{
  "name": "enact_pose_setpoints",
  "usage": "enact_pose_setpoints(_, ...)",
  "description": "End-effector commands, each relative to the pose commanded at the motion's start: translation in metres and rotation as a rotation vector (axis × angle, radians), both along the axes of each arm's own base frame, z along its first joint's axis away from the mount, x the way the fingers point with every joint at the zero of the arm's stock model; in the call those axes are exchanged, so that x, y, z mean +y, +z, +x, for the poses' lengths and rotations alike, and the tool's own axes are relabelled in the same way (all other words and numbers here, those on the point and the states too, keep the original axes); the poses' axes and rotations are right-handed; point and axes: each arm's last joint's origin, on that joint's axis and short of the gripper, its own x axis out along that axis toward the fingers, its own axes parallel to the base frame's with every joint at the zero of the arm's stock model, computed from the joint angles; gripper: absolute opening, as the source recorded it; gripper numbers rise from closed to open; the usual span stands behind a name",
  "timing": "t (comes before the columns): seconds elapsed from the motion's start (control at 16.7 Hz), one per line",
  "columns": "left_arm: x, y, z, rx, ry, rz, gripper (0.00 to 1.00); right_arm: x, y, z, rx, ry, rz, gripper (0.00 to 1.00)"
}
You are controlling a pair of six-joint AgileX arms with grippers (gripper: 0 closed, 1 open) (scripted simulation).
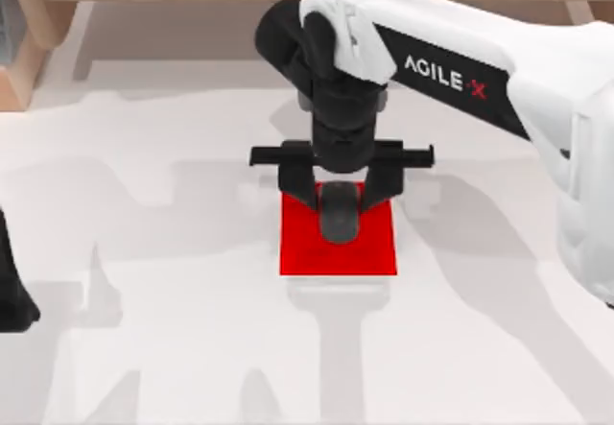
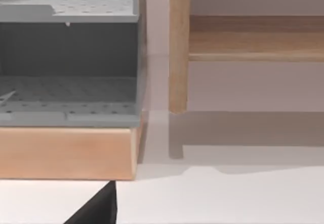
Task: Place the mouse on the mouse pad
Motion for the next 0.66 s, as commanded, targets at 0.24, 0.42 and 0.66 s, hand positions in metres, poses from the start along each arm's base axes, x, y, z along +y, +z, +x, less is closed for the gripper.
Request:
enact_pose_setpoints(0.24,0.0000,0.0000,0.0000,0.000,0.000,0.000,1.00,0.0000,0.0000,0.0000,0.000,0.000,0.000,0.90)
enact_pose_setpoints(0.42,0.0000,0.0000,0.0000,0.000,0.000,0.000,1.00,0.0000,0.0000,0.0000,0.000,0.000,0.000,1.00)
enact_pose_setpoints(0.66,0.0000,0.0000,0.0000,0.000,0.000,0.000,1.00,0.0000,0.0000,0.0000,0.000,0.000,0.000,1.00)
